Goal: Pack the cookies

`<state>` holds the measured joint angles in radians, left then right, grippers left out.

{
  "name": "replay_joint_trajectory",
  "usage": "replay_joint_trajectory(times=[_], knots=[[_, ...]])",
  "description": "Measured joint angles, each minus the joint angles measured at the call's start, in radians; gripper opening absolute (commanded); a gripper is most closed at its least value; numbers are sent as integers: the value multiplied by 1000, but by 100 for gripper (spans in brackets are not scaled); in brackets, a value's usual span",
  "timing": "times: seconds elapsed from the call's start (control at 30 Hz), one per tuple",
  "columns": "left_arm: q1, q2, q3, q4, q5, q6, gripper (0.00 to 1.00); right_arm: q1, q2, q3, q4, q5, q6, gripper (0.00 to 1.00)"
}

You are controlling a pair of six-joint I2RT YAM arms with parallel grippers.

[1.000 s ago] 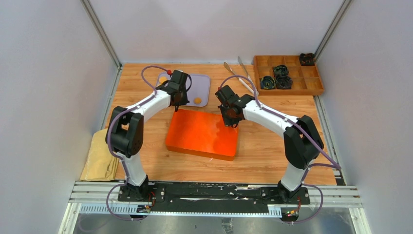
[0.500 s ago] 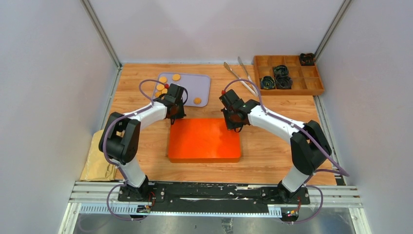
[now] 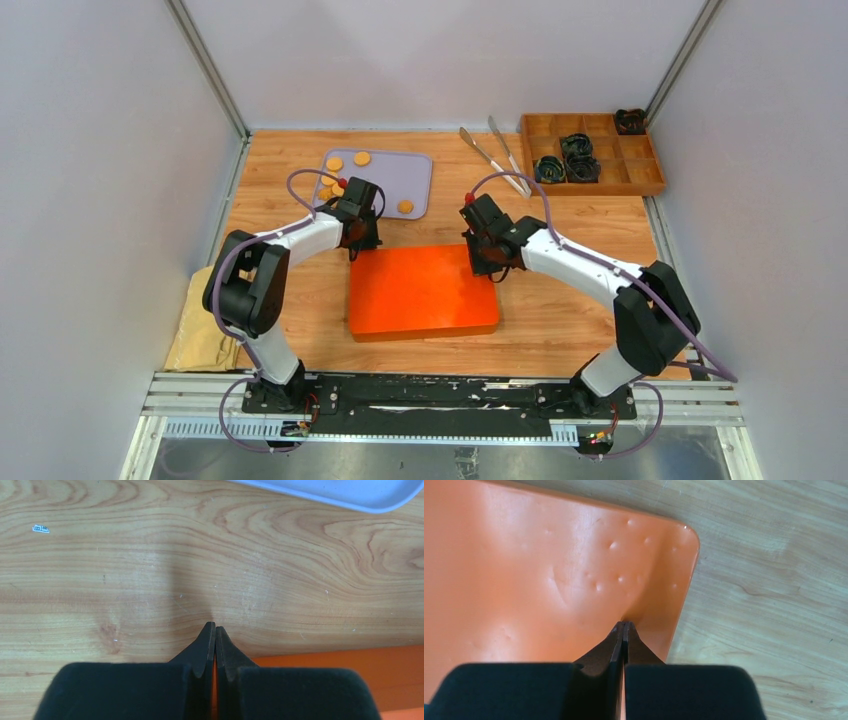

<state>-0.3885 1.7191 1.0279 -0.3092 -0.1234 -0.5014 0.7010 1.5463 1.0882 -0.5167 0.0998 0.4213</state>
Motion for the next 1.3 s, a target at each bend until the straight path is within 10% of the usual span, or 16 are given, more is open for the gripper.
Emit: replay_joint_trajectory(times=[0.43,0.93,1.3], knots=[[0,20,34,7,33,0,3,60,-54,-32,-62,4,32,0],[0,12,35,16,42,-4,3,-52,370,543,-136,93,-80,0],[0,6,32,16,50,-4,3,-101,396,410,-126,58,-103,0]])
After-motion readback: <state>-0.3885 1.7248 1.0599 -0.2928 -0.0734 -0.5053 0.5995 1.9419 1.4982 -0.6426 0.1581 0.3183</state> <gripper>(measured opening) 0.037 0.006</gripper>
